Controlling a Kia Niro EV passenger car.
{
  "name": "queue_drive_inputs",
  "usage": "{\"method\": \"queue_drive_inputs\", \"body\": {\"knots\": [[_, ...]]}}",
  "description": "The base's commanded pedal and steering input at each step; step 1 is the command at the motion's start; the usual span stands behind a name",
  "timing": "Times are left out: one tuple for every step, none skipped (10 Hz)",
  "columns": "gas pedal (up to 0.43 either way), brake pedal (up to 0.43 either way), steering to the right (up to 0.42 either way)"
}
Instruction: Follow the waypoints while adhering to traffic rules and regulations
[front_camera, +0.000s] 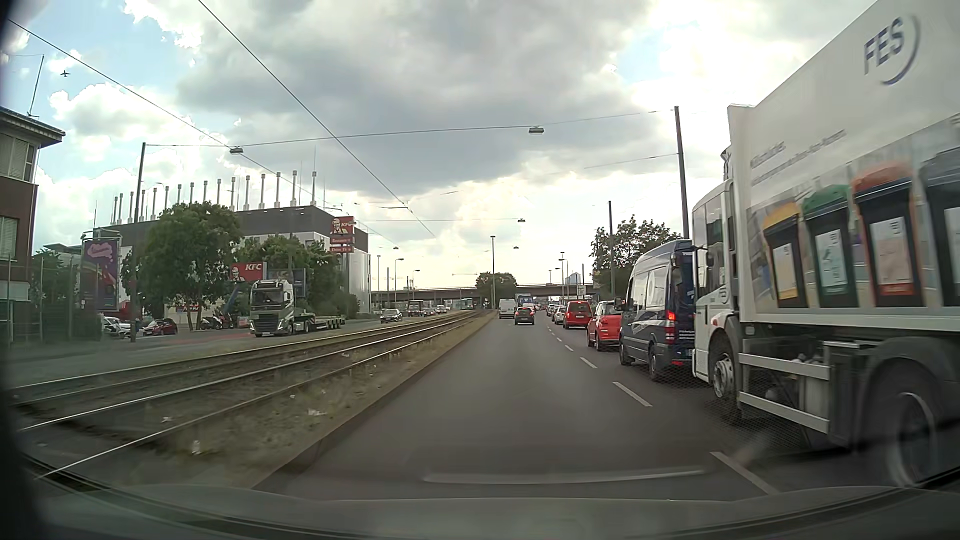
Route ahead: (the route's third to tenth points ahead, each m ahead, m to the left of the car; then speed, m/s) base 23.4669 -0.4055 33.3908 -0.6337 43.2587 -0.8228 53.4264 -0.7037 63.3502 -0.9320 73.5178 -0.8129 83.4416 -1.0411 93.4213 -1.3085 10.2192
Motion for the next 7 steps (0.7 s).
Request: {"method": "queue_drive_inputs", "body": {"knots": [[0.067,0.03,-0.002],[0.067,0.03,-0.002],[0.067,0.03,-0.002],[0.067,0.03,-0.003],[0.067,0.03,-0.003],[0.067,0.03,-0.003],[0.067,0.03,-0.003]]}}
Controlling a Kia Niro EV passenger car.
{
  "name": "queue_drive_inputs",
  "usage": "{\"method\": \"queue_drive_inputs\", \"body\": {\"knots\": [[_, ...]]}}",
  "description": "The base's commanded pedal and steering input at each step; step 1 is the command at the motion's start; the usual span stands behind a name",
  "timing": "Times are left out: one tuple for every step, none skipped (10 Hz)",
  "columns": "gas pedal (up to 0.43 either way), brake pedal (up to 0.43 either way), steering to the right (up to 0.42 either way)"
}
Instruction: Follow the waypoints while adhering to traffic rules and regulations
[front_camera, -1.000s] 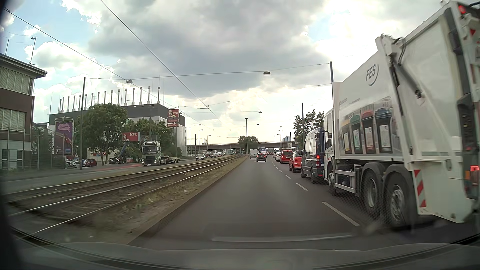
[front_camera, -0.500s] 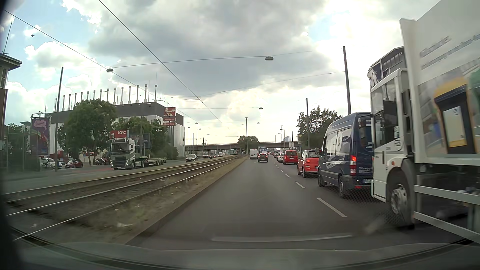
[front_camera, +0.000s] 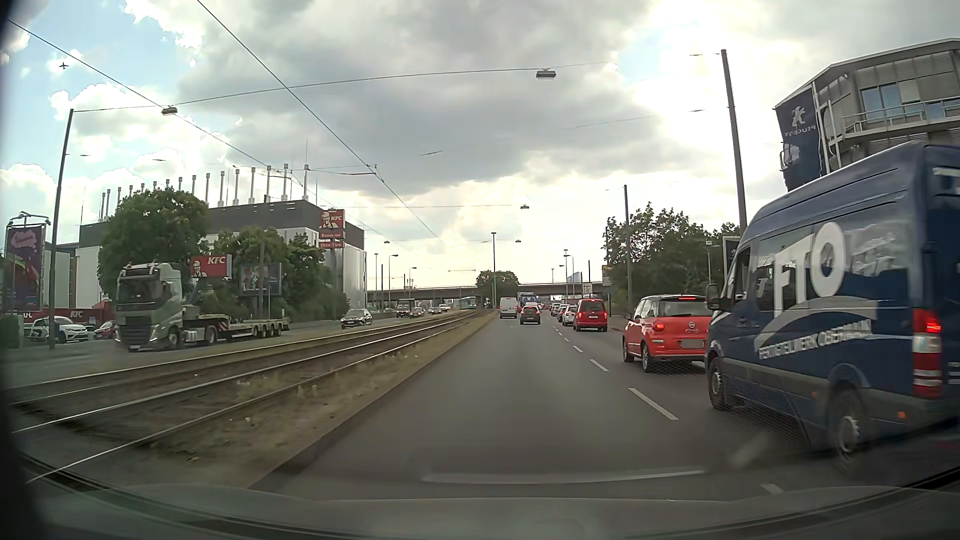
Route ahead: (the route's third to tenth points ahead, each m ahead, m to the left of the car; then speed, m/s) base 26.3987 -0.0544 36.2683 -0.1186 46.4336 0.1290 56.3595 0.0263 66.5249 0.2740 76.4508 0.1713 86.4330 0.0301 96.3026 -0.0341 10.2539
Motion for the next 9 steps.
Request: {"method": "queue_drive_inputs", "body": {"knots": [[0.067,0.03,-0.003],[0.067,0.03,-0.003],[0.059,0.03,-0.003],[0.047,0.03,-0.003],[0.008,0.03,-0.003],[0.0,0.03,-0.003],[0.0,0.03,-0.003],[0.0,0.03,-0.003],[0.0,0.03,-0.003]]}}
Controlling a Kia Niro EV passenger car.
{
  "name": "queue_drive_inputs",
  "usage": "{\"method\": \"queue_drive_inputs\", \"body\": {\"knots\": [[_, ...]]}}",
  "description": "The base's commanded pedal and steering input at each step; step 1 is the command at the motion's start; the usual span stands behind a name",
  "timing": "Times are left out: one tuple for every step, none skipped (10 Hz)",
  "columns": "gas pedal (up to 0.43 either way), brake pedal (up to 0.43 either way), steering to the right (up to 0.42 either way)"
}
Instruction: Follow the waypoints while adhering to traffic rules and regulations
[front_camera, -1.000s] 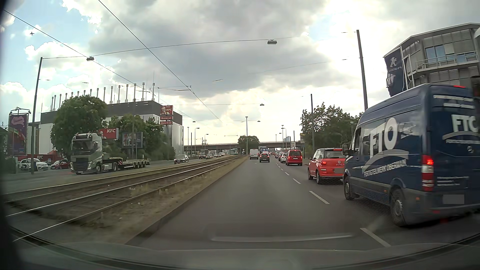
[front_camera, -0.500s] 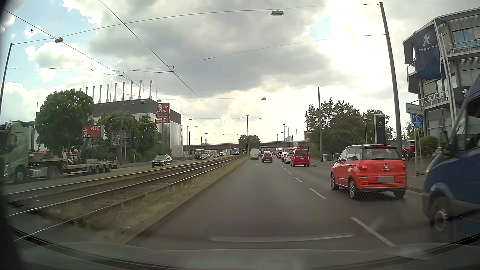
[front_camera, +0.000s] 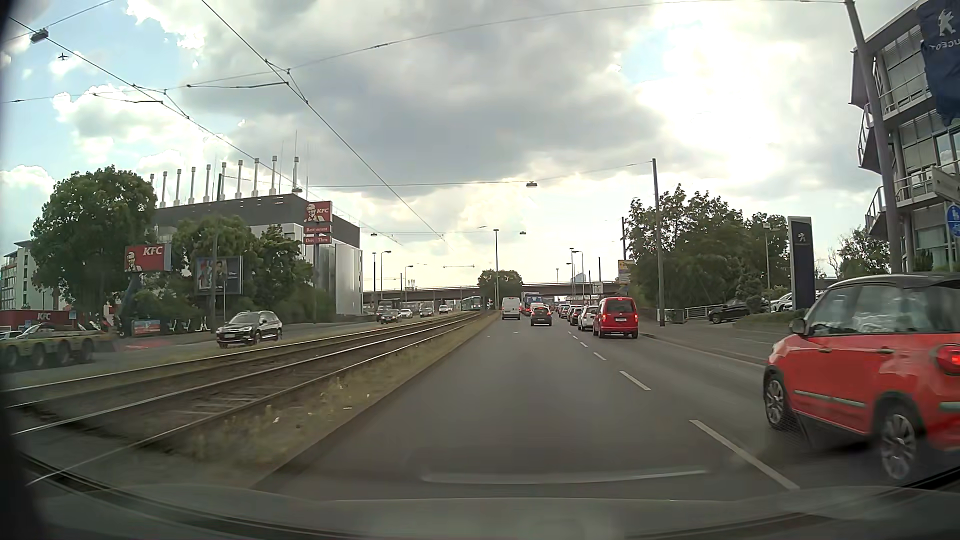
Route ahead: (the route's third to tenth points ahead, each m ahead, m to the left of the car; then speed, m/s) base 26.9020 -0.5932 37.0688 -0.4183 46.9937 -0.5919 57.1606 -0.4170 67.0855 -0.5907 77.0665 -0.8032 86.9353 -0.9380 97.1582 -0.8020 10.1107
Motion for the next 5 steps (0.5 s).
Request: {"method": "queue_drive_inputs", "body": {"knots": [[0.0,0.03,-0.002],[0.0,0.03,-0.001],[0.0,0.03,0.0],[0.0,0.03,0.0],[0.0,0.03,0.0]]}}
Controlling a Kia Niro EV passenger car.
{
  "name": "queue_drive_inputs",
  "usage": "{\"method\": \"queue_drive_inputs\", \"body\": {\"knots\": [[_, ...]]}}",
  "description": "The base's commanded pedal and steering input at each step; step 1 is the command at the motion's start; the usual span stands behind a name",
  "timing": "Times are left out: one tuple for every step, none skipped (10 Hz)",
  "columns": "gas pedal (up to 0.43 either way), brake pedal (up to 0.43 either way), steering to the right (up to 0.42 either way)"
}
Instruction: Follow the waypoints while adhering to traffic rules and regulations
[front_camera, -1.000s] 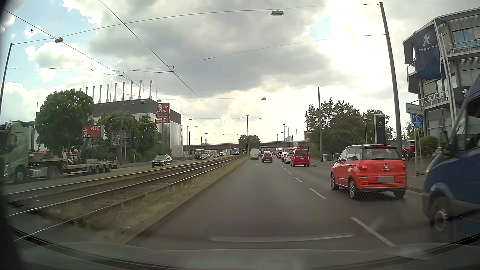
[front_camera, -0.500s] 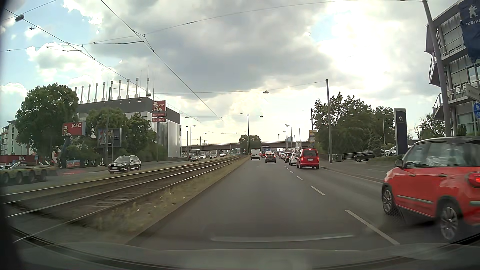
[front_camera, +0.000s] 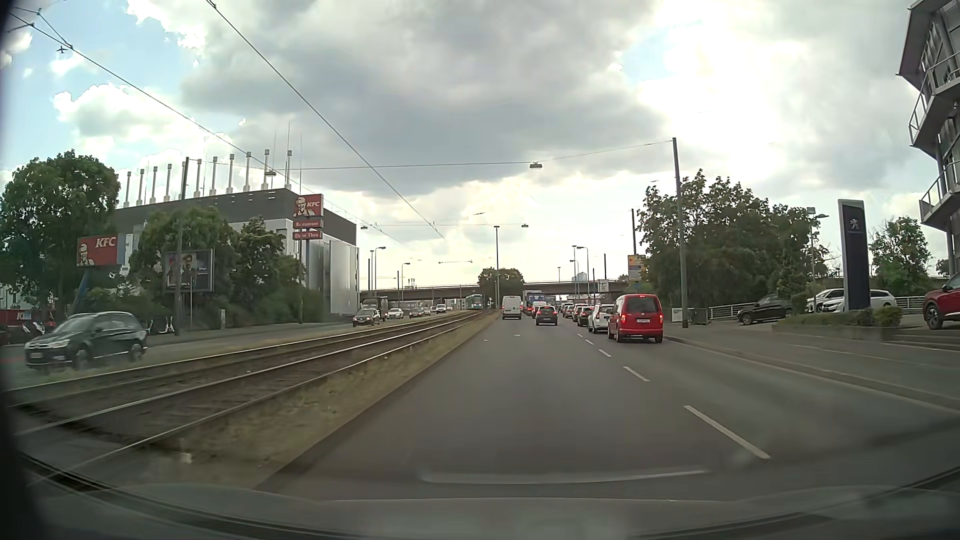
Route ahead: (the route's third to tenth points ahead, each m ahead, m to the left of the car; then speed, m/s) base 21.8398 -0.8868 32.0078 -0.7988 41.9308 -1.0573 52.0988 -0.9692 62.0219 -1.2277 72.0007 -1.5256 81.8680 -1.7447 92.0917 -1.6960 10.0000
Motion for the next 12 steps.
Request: {"method": "queue_drive_inputs", "body": {"knots": [[0.0,0.03,0.0],[0.0,0.03,0.0],[0.0,0.03,0.0],[0.0,0.03,0.0],[0.0,0.03,0.0],[0.0,0.03,0.0],[0.0,0.03,0.0],[0.0,0.03,0.0],[0.0,0.03,0.0],[0.0,0.03,0.0],[0.0,0.03,0.0],[0.0,0.043,-0.001]]}}
